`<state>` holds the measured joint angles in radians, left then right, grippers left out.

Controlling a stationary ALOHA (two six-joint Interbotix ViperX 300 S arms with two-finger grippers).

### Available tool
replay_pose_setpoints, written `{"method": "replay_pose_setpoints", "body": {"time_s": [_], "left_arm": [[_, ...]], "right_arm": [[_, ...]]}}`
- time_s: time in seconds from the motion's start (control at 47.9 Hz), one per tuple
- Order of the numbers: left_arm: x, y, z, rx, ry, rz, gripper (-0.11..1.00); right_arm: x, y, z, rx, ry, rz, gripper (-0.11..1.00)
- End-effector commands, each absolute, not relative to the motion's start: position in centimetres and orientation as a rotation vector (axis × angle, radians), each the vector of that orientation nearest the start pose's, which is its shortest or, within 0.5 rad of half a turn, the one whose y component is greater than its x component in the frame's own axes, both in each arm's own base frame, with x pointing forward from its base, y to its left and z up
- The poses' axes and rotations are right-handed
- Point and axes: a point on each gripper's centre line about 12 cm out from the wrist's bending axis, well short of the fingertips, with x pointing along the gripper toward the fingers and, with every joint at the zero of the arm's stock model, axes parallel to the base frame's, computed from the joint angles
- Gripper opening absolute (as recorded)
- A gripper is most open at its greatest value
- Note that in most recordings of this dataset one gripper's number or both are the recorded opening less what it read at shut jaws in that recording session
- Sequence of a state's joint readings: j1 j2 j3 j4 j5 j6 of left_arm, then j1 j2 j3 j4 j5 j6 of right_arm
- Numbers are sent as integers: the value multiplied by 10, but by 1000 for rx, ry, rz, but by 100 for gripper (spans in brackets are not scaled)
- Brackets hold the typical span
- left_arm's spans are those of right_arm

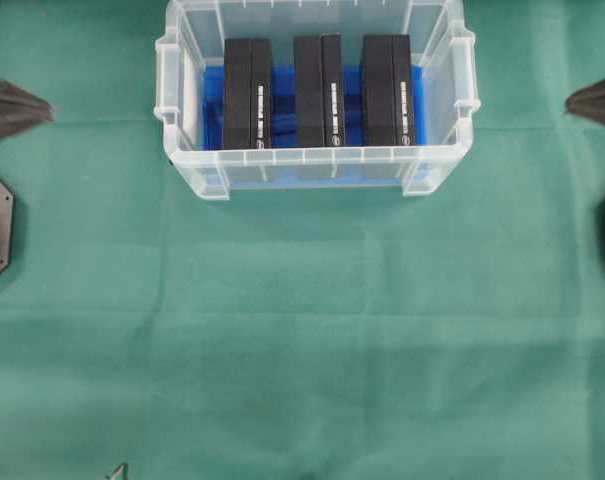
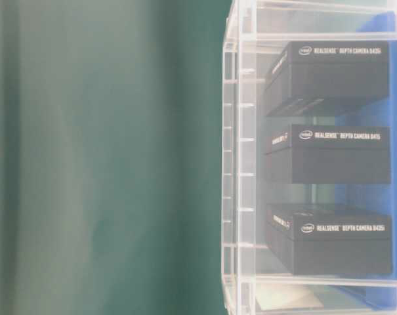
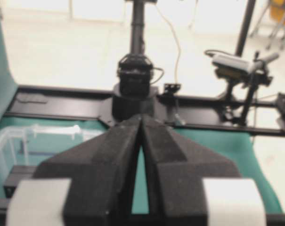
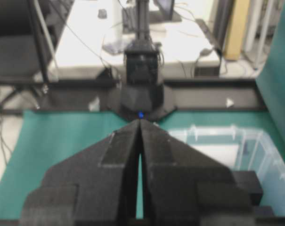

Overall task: Take the box out of the case with both arms.
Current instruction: 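Raise both grippers from the rest pose toward the bin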

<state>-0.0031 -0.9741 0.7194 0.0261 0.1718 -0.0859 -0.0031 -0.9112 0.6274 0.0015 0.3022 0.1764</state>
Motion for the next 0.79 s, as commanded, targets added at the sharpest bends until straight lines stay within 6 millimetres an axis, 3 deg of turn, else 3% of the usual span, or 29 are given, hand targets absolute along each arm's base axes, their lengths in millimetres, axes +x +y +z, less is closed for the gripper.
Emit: {"method": "replay_pose_setpoints", "body": {"time_s": [0.0, 0.104, 0.355, 0.772], "left_arm": [[193, 0, 456, -60, -72, -1, 0], [194, 0, 463, -60, -26, 2, 0], [201, 0, 448, -91, 190, 16, 0], [188, -6, 403, -188, 973, 100, 0]], "right_arm": [[207, -1, 468, 189, 10, -6, 0], [209, -1, 471, 190, 51, -10, 0], [204, -1, 449, 218, 279, -35, 0], [185, -1, 402, 256, 1004, -150, 0]]}}
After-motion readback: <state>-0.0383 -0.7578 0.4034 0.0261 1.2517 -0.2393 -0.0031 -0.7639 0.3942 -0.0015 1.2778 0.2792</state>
